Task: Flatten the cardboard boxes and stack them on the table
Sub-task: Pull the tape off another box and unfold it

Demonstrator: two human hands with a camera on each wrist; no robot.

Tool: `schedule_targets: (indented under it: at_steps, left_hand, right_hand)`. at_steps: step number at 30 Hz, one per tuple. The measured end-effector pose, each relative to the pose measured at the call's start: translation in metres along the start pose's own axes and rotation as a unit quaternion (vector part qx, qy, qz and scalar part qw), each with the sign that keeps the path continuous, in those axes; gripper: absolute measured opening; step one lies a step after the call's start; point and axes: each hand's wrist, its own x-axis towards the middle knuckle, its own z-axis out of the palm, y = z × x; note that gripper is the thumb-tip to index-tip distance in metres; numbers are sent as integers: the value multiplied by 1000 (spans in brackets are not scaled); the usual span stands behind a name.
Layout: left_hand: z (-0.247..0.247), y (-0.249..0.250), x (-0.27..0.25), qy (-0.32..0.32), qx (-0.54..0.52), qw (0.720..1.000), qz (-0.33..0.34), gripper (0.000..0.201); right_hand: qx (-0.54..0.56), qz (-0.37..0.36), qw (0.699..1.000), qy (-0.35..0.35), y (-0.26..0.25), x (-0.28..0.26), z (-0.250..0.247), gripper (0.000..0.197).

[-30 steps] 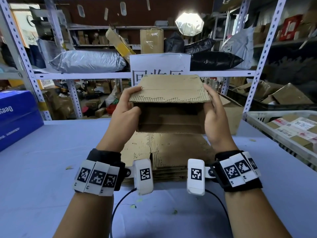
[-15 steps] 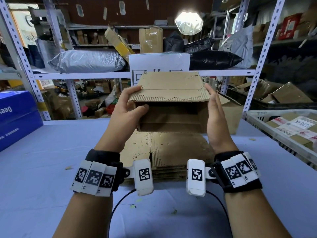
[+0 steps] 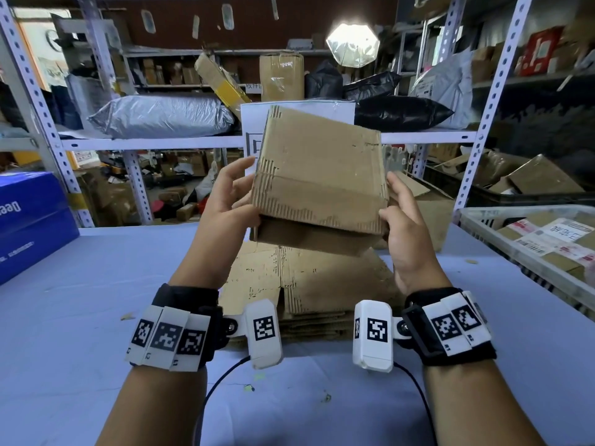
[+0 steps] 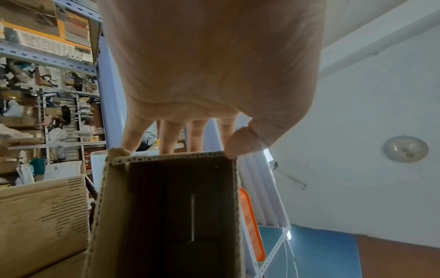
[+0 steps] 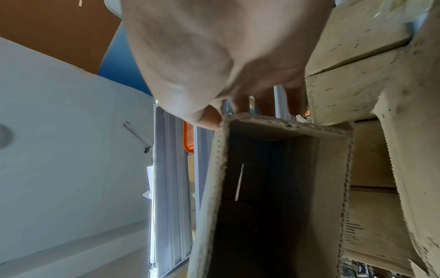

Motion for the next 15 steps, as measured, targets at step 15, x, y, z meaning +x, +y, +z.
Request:
schedule_targets:
  at_steps: [15]
  left_hand:
    - [-9, -3, 3, 118, 93, 988, -33, 58]
  right_hand:
    - [85, 18, 995, 50, 12, -5, -1, 52]
